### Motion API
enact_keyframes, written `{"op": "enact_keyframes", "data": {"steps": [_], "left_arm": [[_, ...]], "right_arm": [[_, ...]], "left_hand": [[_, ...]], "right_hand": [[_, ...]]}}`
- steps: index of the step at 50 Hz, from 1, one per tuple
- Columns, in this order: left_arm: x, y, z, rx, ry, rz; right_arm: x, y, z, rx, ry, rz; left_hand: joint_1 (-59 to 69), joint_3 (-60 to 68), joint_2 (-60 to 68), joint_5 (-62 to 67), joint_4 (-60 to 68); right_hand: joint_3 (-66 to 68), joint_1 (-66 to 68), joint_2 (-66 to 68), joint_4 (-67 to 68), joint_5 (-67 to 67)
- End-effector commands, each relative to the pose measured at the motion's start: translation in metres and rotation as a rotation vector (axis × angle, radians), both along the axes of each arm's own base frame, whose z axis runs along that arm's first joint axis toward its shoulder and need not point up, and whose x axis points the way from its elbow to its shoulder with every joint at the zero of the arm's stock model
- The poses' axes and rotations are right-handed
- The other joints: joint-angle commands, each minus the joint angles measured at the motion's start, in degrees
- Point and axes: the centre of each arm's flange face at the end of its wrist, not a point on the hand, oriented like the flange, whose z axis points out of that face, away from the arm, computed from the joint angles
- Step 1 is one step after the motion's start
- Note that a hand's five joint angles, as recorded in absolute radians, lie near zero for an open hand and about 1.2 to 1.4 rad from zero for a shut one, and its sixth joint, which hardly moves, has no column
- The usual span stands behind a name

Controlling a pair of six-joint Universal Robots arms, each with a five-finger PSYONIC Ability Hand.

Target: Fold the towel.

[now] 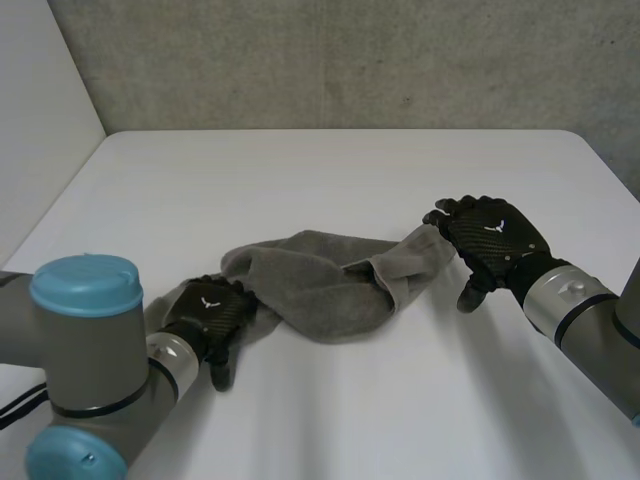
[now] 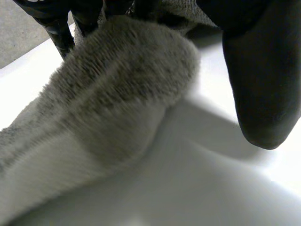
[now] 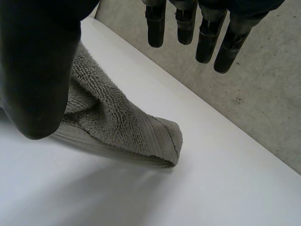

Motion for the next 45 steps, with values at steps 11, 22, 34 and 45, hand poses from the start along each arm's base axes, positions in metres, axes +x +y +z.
{"op": "enact_keyframes", "data": {"steps": [11, 22, 34, 45], "left_arm": [[-0.001, -0.037, 0.001, -0.144, -0.048, 0.052], [-0.001, -0.053, 0.013, -0.219, -0.026, 0.078], [0.005, -0.054, 0.012, -0.203, -0.031, 0.089], [0.017, -0.043, 0.065, -0.287, 0.045, 0.068]], "right_arm": [[0.003, 0.001, -0.010, 0.025, 0.014, 0.012], [0.004, -0.002, -0.013, 0.007, 0.008, 0.014], [0.024, 0.003, -0.007, -0.024, -0.007, 0.084], [0.058, 0.040, -0.008, -0.094, 0.055, 0.339]], "left_hand": [[14.3, -2.9, 14.8, 15.6, -3.4], [57.7, -2.9, 58.1, 59.0, -3.4], [65.6, -2.9, 66.1, 67.0, -3.4], [65.6, -2.9, 66.1, 67.0, -3.4]], "right_hand": [[-2.5, -4.3, -4.3, -4.4, -3.6], [-2.5, 6.7, 6.7, -4.4, 7.4], [-2.5, 0.3, 0.3, -4.4, 1.1], [-2.5, 5.5, 5.5, -4.4, 6.3]]}}
